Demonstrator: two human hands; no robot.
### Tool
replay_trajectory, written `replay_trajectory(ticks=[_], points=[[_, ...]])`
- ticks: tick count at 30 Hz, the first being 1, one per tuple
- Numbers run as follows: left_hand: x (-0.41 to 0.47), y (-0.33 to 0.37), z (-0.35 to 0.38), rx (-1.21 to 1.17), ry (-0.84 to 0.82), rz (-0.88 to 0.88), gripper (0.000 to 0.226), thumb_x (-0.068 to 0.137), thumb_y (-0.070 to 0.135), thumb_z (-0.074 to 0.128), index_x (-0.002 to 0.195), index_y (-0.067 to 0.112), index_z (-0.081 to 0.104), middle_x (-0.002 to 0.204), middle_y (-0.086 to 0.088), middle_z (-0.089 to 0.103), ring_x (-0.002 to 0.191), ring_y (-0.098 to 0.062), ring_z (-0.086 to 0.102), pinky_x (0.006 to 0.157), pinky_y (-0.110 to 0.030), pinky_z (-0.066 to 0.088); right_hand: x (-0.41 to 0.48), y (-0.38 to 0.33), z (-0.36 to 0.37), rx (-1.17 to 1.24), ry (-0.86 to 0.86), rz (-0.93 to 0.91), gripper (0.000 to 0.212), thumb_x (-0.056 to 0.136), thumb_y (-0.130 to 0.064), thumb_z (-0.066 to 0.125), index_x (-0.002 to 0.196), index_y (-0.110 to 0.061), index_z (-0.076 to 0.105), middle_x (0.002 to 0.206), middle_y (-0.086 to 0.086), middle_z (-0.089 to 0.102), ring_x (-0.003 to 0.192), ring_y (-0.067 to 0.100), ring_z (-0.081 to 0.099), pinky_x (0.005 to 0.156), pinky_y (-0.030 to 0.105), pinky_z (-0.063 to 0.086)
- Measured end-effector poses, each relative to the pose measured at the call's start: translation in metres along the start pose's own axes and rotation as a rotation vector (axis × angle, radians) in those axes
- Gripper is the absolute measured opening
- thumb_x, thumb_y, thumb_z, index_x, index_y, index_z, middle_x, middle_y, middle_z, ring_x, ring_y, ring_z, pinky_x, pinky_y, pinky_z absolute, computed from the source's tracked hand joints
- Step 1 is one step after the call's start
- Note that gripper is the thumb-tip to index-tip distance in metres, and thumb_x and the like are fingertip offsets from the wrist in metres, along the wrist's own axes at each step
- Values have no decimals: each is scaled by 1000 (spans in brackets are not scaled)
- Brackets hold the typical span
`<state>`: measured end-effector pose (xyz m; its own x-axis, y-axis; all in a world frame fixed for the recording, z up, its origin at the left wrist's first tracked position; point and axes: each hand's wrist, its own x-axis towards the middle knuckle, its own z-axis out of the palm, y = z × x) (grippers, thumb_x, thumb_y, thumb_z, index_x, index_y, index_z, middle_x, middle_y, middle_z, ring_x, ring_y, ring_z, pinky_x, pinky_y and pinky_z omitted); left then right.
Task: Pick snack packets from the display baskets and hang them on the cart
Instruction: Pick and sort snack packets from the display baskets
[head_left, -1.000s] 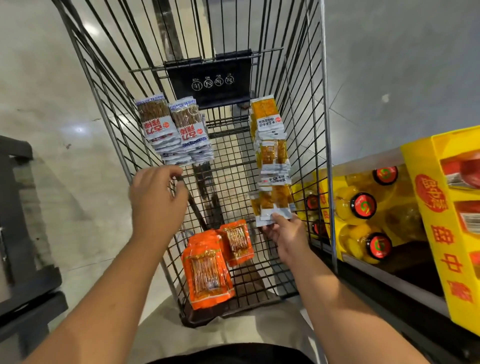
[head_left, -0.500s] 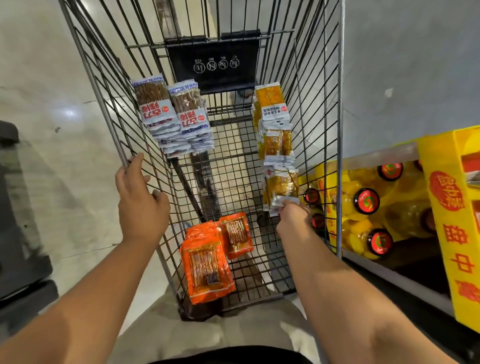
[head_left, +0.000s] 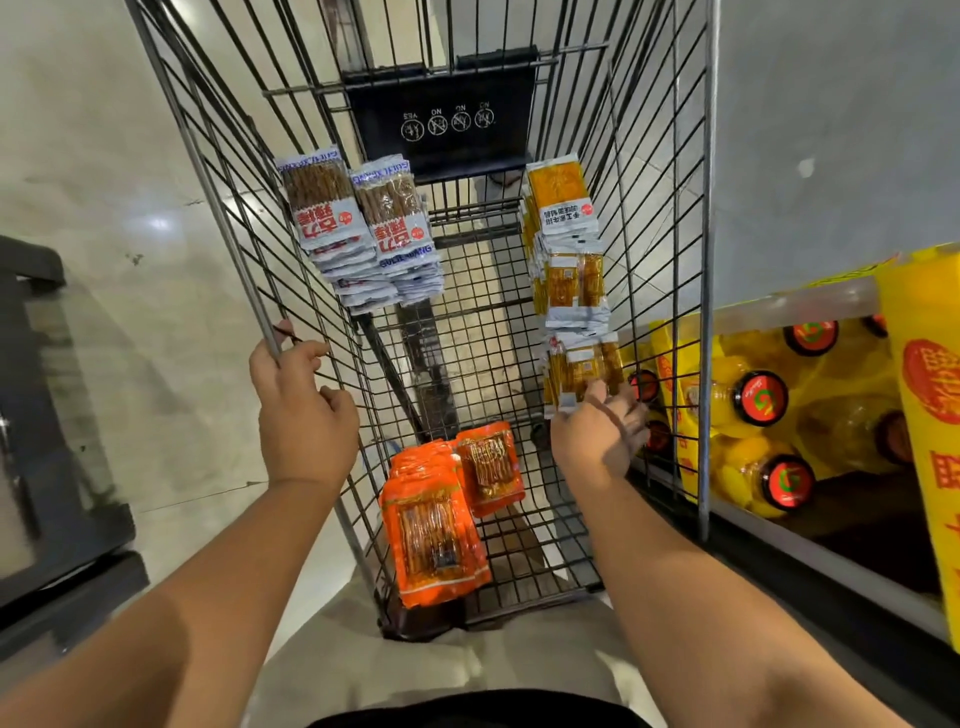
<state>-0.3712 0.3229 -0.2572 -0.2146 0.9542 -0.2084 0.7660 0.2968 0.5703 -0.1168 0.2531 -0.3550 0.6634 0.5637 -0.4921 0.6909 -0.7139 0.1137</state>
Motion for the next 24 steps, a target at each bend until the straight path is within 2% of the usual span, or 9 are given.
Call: replay_trajectory(ticks=[4, 6, 9, 11, 15, 19, 22, 24], points=[[0, 0, 0, 1, 3, -7, 40, 87, -10, 51, 123, 6, 56, 150, -15, 35, 105, -8, 46, 81, -30, 42, -2, -2, -4, -39, -6, -33, 55, 91, -45, 63, 136, -19, 46, 151, 14, 33, 137, 38, 28, 109, 50, 30], [-1, 0, 1, 4, 9, -3, 39, 87, -11, 51, 122, 5, 56, 151, -15, 35, 112, -10, 47, 83, -29, 42, -1, -1, -8, -50, 7, -90, 59, 92, -42, 61, 145, -23, 41, 156, 10, 32, 138, 36, 28, 108, 49, 32], [-1, 2, 2, 9, 19, -7, 39, 86, -12, 52, 121, 5, 57, 152, -14, 35, 110, -6, 45, 82, -27, 41, 5, 1, -5, 47, -24, -197, 67, 95, -31, 57, 156, -33, 28, 166, 5, 18, 147, 34, 20, 116, 50, 28], [-1, 1, 2, 5, 19, 1, 39, 86, -12, 52, 120, 5, 57, 152, -13, 35, 102, -2, 41, 81, -27, 41, 8, 6, -2, 15, -48, -243, 68, 97, -34, 53, 158, -37, 22, 169, 0, 7, 150, 30, 14, 119, 47, 25], [1, -3, 4, -4, 22, 18, 40, 83, -12, 51, 119, 5, 57, 152, -12, 34, 93, 0, 42, 80, -26, 41, 17, 15, -7, 53, -176, -193, 55, 103, -37, 48, 155, -36, 31, 162, -2, 26, 143, 20, 32, 106, 33, 38], [-1, -1, 6, 7, 36, 4, 36, 84, -11, 53, 117, 3, 58, 151, -15, 36, 91, 5, 37, 81, -25, 39, 28, 28, 10, 10, -68, -369, 74, 98, -47, 52, 160, -38, 13, 169, -4, 5, 148, 25, 15, 115, 42, 34], [0, 1, 6, 13, 35, -7, 35, 85, -10, 53, 117, 3, 58, 150, -16, 36, 92, -4, 43, 80, -28, 40, 36, 36, 14, -61, -70, -427, 74, 99, -53, 48, 161, -36, 10, 169, 2, 5, 144, 28, 17, 111, 38, 37], [1, 0, 5, 29, 25, -5, 35, 85, -9, 53, 117, 4, 57, 151, -15, 36, 94, -9, 45, 80, -30, 41, 36, 34, 9, -79, -107, -439, 72, 101, -51, 46, 161, -36, 9, 170, 1, 2, 147, 30, 18, 114, 37, 34]])
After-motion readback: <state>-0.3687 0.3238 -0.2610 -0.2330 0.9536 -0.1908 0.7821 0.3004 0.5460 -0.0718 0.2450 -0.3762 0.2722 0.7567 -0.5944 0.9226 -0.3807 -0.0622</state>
